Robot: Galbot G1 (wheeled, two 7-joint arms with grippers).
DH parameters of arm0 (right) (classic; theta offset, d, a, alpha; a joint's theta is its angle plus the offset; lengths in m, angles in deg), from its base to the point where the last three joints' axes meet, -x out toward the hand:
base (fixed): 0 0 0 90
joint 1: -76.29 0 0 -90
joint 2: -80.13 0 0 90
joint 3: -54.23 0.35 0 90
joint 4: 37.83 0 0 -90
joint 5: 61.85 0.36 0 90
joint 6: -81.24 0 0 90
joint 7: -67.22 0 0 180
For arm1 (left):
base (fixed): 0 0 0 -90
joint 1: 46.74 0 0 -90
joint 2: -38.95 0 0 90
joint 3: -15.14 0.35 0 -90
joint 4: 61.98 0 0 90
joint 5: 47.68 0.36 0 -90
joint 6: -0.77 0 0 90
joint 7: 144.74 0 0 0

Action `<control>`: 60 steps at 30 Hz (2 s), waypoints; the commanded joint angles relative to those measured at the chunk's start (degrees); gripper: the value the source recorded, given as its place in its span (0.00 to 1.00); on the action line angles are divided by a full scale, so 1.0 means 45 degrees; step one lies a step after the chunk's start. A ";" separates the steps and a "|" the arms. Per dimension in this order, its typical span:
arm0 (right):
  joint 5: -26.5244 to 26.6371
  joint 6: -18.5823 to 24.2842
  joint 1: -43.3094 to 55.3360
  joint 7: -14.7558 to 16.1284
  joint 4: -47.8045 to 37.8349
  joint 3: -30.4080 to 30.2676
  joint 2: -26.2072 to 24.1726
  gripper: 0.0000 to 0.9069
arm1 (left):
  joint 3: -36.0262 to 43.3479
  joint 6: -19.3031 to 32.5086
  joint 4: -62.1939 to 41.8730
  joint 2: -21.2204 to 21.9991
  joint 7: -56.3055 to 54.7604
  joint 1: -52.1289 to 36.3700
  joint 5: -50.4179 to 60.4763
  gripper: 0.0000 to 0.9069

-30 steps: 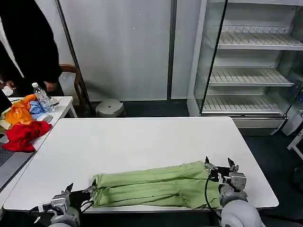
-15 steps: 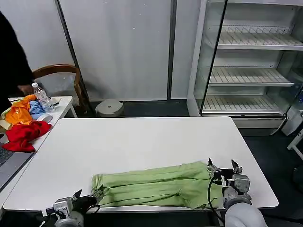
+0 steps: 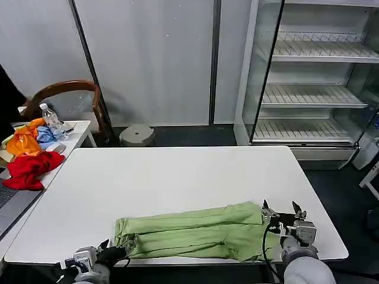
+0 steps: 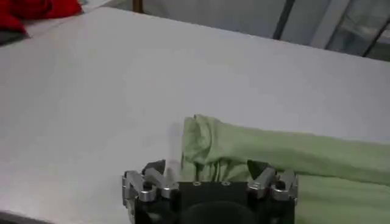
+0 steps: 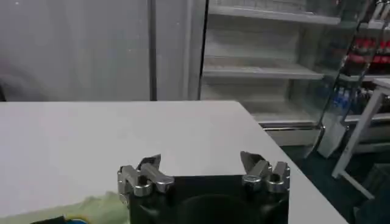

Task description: Fold and organize the clothes.

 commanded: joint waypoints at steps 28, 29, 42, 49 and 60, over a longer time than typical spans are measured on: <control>-0.0417 0.0217 -0.0218 0.0002 -0.0017 -0.0058 0.0163 1.00 | 0.0080 0.0374 -0.0522 0.0177 0.0181 -0.0445 -0.0681 1.00; -0.0416 0.0229 -0.0226 0.0005 -0.0018 -0.0042 0.0153 1.00 | 0.0089 0.0384 -0.0522 0.0190 0.0188 -0.0473 -0.0670 1.00; -0.0553 0.0372 -0.0311 0.0035 -0.0084 -0.0010 0.0130 1.00 | 0.0270 0.0701 -0.1456 0.0332 0.0510 -0.0763 -0.0219 1.00; -0.0752 0.0485 -0.0256 0.0057 -0.0150 -0.0088 0.0253 1.00 | 0.0524 0.0981 -0.1309 0.0173 0.1090 -0.0189 0.1125 1.00; -0.0861 0.0601 -0.0240 0.0084 -0.0211 -0.0196 0.0367 1.00 | 0.1356 0.1509 -0.1793 0.0193 0.1441 0.0027 0.2082 0.01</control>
